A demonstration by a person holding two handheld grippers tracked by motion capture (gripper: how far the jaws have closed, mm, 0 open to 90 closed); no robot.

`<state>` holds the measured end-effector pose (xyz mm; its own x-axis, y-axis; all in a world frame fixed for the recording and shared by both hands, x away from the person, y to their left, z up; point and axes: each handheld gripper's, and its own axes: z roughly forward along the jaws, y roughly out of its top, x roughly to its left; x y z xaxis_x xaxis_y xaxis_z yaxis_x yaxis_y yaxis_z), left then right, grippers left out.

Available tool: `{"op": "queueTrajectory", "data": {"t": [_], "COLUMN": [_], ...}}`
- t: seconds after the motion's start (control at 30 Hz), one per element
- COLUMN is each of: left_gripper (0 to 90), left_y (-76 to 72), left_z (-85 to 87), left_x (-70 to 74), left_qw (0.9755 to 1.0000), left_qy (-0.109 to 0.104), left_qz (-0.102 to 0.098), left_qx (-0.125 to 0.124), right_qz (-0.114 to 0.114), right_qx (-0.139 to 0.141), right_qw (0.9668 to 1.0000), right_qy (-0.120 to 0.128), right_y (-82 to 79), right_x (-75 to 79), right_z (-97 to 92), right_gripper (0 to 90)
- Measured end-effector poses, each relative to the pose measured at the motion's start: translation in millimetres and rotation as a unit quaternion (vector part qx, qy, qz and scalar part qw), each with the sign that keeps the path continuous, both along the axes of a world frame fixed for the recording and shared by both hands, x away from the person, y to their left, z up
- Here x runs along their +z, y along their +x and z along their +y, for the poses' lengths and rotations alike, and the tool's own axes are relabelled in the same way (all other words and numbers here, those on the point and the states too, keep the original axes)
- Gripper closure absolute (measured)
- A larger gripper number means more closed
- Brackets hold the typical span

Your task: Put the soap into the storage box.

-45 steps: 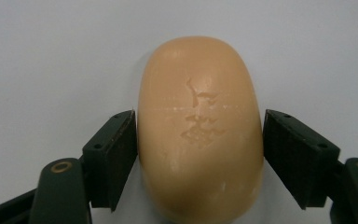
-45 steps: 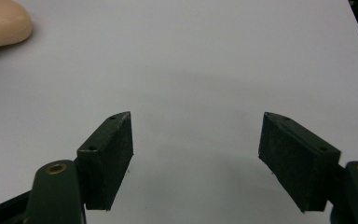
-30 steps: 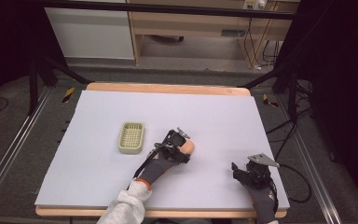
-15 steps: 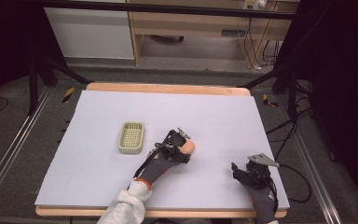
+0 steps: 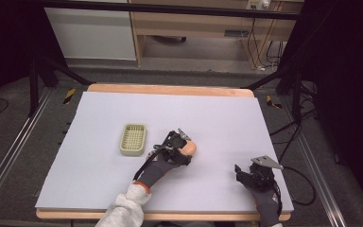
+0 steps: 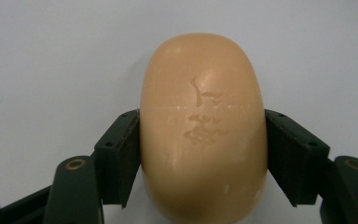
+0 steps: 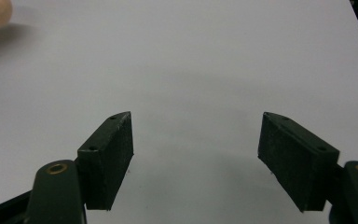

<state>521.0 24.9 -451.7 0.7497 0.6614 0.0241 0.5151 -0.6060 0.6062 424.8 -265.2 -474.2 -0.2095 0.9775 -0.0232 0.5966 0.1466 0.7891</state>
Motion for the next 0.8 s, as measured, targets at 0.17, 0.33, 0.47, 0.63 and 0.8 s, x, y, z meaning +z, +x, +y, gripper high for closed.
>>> {"op": "queueTrajectory", "data": {"t": [0.17, 0.33, 0.47, 0.63, 0.8], "left_gripper": [31.7, 31.7, 31.7, 31.7, 31.7], "left_y": [-5.1, -9.9, -12.2, -14.9, -18.7], "left_z": [9.2, 21.5, 27.3, 38.2, 55.9], "left_x": [10.8, 20.9, 23.6, 27.0, 29.3], "left_qw": [0.9999, 0.9997, 0.9995, 0.9993, 0.9988], "left_qy": [-0.011, -0.019, -0.024, -0.026, -0.034], "left_qz": [-0.009, -0.016, -0.018, -0.021, -0.025], "left_qx": [0.001, 0.003, 0.008, 0.015, 0.023], "right_qz": [0.000, 0.000, 0.001, 0.001, 0.002], "right_qx": [-0.001, -0.001, -0.001, -0.001, -0.002], "right_qw": [1.0000, 1.0000, 1.0000, 1.0000, 1.0000], "right_qy": [0.000, -0.001, -0.001, -0.002, -0.001], "right_y": [0.0, 0.0, 0.1, 0.3, 0.3], "right_x": [0.0, -0.1, -0.3, -0.3, -0.7], "right_z": [-0.1, -0.1, 0.2, -0.2, 0.0], "right_gripper": [26.5, 26.5, 26.5, 26.5, 26.5]}}
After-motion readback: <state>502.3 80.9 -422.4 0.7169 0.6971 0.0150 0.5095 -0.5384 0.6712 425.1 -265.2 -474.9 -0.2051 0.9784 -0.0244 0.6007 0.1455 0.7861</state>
